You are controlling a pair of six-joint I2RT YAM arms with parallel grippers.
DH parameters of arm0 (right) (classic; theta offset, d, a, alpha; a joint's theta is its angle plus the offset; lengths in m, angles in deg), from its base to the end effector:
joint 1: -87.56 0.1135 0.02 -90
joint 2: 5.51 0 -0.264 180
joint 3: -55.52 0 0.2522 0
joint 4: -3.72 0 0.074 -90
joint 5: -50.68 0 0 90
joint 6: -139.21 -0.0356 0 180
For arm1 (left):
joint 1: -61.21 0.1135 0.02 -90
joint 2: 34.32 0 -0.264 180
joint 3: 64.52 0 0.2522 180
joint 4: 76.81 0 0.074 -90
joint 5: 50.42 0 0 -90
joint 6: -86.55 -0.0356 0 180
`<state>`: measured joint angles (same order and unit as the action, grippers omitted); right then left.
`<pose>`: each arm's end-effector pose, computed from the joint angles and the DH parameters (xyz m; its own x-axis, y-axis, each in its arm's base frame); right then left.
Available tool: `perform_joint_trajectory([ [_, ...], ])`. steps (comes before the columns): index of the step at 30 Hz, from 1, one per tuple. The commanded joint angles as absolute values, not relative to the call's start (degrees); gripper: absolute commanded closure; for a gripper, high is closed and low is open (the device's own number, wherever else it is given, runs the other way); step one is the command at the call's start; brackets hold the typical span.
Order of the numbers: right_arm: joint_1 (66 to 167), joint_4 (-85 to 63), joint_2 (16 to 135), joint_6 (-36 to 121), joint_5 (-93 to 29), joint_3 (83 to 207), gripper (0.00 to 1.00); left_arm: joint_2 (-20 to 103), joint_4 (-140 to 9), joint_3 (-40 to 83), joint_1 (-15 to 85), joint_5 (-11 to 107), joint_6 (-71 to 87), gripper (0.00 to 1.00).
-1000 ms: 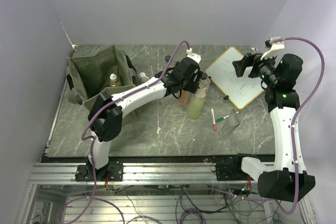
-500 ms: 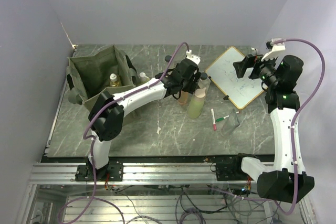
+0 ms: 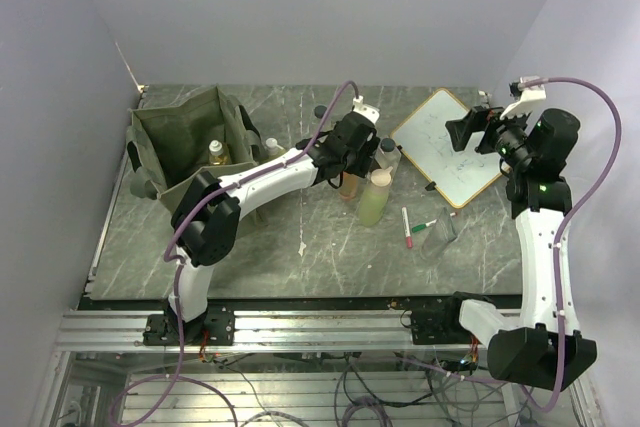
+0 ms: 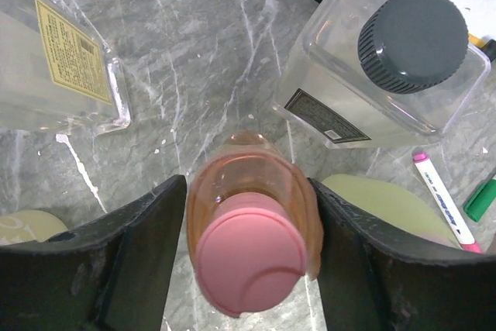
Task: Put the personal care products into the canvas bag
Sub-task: Pick up the care product from the center of the board.
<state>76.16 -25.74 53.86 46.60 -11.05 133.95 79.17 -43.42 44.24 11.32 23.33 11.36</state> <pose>0.2263 -0.0284 0.4040 -0.1896 0.0792 -0.9787 -0.2742 0.9528 0.1302 0.3051 -0.3467 0.2680 -0.5359 0.2553 -0.8047 0.4711 0.8814 -0.0341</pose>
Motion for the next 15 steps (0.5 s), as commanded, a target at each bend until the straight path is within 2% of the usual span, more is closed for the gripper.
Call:
perform_joint_trajectory([
  [1,75.3,-24.5,52.6,45.6,-10.1,132.9,0.00,79.7,-46.2,43.6,12.0,23.6,10.7,0.31],
  [8,75.1,-24.5,52.4,45.8,-10.2,133.0,0.00,79.4,-46.4,44.2,12.1,25.3,8.9,0.48],
  [15,74.9,-24.2,52.4,45.5,-9.6,132.9,0.00,75.4,-48.5,43.7,12.1,26.7,1.2,0.87],
])
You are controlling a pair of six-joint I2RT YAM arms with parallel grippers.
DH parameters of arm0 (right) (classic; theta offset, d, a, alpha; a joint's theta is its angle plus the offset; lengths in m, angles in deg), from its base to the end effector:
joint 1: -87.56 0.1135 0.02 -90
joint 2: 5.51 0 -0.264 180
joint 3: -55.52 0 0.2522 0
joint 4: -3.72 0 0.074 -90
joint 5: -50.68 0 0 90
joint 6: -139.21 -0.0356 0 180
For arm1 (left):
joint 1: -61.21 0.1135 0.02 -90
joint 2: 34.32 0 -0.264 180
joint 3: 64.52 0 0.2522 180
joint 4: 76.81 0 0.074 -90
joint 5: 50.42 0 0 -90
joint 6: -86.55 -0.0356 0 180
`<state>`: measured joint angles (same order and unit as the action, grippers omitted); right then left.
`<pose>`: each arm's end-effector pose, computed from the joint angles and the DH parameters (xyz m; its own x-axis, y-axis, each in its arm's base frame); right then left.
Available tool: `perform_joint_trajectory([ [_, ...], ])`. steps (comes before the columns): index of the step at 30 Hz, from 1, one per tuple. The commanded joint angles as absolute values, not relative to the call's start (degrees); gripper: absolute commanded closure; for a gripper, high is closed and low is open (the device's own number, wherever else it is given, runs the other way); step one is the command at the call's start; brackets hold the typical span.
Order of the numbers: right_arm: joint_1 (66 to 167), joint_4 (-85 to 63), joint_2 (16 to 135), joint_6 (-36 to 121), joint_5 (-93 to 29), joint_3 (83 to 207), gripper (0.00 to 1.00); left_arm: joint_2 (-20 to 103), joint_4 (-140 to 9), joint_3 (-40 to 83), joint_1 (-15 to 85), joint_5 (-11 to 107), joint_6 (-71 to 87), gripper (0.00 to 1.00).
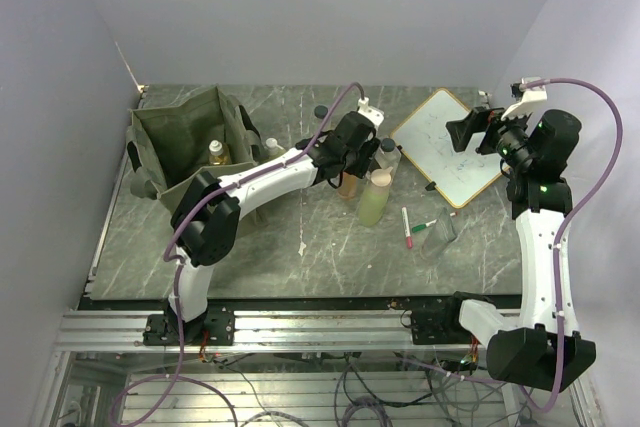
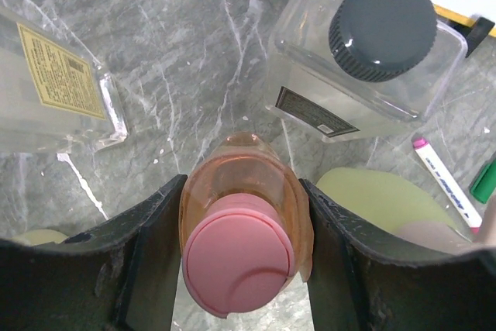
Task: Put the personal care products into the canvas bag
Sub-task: Pick up the care product from the center of the board.
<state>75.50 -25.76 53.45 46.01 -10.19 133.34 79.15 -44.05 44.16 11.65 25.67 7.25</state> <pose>0.2245 -0.0302 0.4019 -0.1959 0.0917 -0.9763 -0.2749 0.9506 0.1444 0.3065 -0.3465 0.2684 -0.5027 0.3119 -0.8062 0.5310 0.8473 -0.0032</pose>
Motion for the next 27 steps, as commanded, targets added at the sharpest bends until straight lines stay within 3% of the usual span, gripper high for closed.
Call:
perform_joint_trajectory([
  [1,74.9,-24.1,52.5,45.6,-9.7,132.9,0.00,74.6,-48.9,43.3,12.2,26.8,-0.3,0.92],
  [17,74.9,-24.3,53.4,46.1,-8.4,133.5,0.00,60.0,-45.1,40.2,16.3,43.7,-15.7,0.93],
  [27,74.9,-24.1,55.9,45.8,-7.5,135.4,0.00,53.9,-35.2,49.0,27.1,70.0,-23.5,0.93],
])
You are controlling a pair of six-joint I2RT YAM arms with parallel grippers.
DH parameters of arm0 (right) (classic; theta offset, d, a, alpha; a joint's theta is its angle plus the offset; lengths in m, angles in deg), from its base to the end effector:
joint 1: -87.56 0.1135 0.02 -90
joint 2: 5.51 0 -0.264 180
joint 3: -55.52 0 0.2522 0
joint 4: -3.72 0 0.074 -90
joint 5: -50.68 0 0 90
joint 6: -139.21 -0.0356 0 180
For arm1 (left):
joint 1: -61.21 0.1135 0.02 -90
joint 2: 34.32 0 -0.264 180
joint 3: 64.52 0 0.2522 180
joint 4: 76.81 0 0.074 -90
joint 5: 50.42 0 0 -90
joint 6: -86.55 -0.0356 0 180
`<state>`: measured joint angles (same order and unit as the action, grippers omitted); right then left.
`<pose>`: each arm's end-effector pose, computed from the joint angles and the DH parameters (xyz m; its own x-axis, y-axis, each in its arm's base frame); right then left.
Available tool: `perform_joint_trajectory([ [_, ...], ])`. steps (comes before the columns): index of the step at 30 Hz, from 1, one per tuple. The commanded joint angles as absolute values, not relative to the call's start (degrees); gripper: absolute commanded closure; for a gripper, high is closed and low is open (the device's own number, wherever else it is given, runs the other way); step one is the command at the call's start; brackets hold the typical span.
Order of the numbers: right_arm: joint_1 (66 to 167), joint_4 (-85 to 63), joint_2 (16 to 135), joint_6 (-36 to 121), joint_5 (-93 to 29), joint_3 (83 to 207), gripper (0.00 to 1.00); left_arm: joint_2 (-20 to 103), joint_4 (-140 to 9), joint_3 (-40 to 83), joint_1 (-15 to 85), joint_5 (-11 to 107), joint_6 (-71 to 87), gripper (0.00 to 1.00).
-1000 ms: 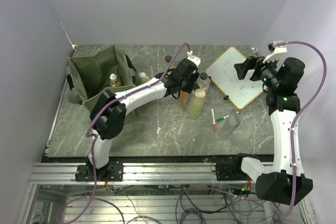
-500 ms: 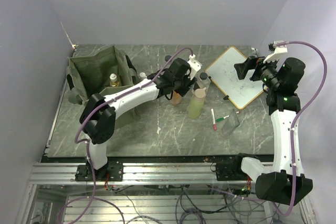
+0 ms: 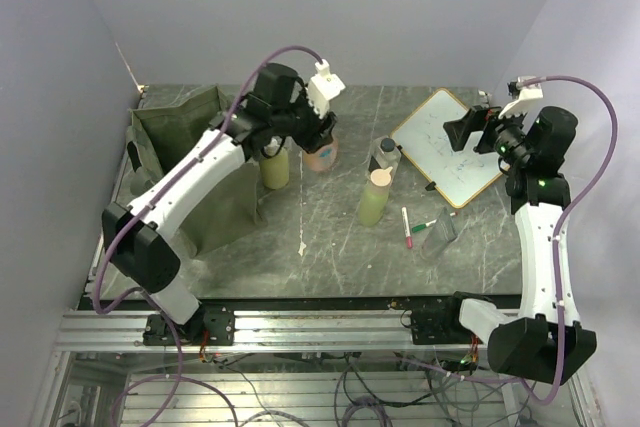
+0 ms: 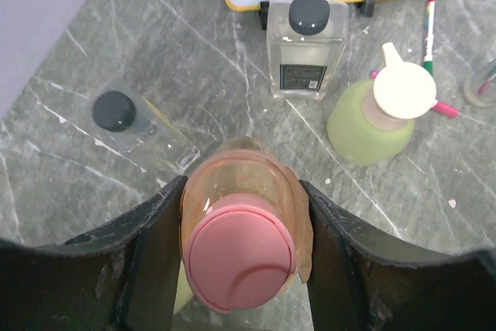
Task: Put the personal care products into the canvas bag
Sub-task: Pick up the care product from the center of the board, then place the care product in the canvas bag.
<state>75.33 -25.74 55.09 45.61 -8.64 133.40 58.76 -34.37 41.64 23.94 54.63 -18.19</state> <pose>0.2320 -0.0317 0.3963 -0.2250 0.1040 -0.9688 -0.2917 0.9415 0.1688 0.2923 -0.2340 0.3811 -0.1827 0.4478 -0.8753 0.8390 0.5351 0.0986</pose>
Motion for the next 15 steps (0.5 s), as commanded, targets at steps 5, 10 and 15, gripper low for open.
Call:
perform_joint_trajectory([
  [5,75.0,-23.6,56.7,45.6,-6.6,135.5,0.00,52.3,-30.4,54.6,30.1,75.2,-26.8,0.93],
  [10,75.2,-23.4,57.5,45.2,-6.1,135.9,0.00,50.7,-27.7,59.5,32.3,76.2,-29.1,0.93],
  [15,75.4,-22.8,58.0,45.1,-6.3,136.3,0.00,48.7,-25.7,61.8,33.8,75.2,-30.4,0.93],
])
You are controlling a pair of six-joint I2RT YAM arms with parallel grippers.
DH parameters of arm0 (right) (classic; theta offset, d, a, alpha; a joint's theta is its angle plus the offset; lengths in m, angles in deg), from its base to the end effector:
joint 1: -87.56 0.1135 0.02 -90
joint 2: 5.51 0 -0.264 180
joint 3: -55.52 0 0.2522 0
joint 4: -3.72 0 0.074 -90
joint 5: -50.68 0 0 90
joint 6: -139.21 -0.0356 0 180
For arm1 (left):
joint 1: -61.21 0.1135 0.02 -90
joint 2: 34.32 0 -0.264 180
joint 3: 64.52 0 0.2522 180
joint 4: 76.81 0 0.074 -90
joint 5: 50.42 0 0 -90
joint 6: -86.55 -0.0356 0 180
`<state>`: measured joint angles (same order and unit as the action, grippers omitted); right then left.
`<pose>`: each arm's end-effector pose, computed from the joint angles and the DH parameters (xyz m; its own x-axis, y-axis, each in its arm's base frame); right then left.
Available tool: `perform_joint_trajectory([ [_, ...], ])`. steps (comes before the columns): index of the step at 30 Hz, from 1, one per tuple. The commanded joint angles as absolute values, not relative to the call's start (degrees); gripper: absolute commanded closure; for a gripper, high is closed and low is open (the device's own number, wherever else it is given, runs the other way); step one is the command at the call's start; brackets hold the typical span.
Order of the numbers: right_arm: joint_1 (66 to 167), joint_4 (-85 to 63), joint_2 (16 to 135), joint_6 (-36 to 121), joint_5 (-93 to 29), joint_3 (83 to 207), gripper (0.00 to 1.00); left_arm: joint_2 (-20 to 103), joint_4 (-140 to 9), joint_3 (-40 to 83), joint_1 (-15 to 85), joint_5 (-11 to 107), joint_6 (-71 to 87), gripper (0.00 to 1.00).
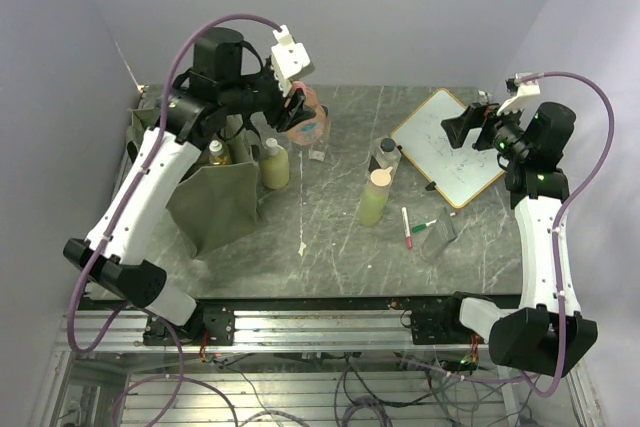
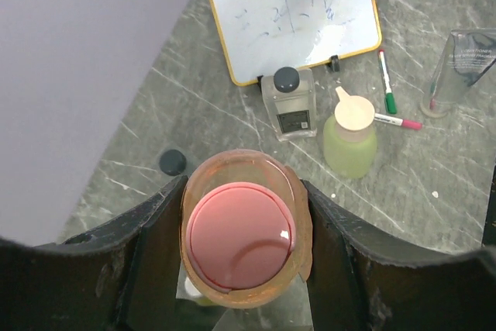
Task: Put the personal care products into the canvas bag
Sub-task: Place the care product in the canvas bag.
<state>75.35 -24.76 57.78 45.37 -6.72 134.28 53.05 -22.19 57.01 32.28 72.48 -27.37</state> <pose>0.2442 -0.0332 0.3932 -0.2420 0.1101 -0.9640 -0.3194 0.9291 0.1863 0.2654 -0.1688 0.4825 0.0656 0.3527 -0.9334 0.9025 0.3781 0.2063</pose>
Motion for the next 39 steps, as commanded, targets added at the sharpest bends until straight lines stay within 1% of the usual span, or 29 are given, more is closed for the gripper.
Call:
perform_joint_trajectory([
  [1,75.4,-22.7,58.1,45.0,-6.4,136.4,0.00,48.1,-25.3,62.2,34.1,74.8,-30.7,0.93],
  [7,75.4,-22.3,59.2,44.8,-6.3,137.0,0.00,44.5,-25.3,62.9,38.5,74.2,-29.8,0.93],
  [16,75.4,-20.9,61.1,43.7,-5.4,138.1,0.00,37.0,-29.0,58.7,50.6,75.5,-23.1,0.93],
  [19,75.5,-20.4,61.7,43.1,-5.0,137.9,0.00,34.4,-29.3,56.5,54.4,73.8,-21.6,0.93],
  [26,76.7,-19.9,63.5,42.9,-4.8,138.9,0.00,30.8,-29.5,50.4,60.0,64.1,-16.3,0.93],
  [32,78.7,-20.3,65.1,43.6,-5.0,140.5,0.00,30.4,-31.8,42.1,60.3,52.2,-10.3,0.93],
  [39,79.3,-20.4,64.7,44.0,-5.4,139.5,0.00,31.1,-34.8,33.3,60.3,39.2,-7.4,0.93],
])
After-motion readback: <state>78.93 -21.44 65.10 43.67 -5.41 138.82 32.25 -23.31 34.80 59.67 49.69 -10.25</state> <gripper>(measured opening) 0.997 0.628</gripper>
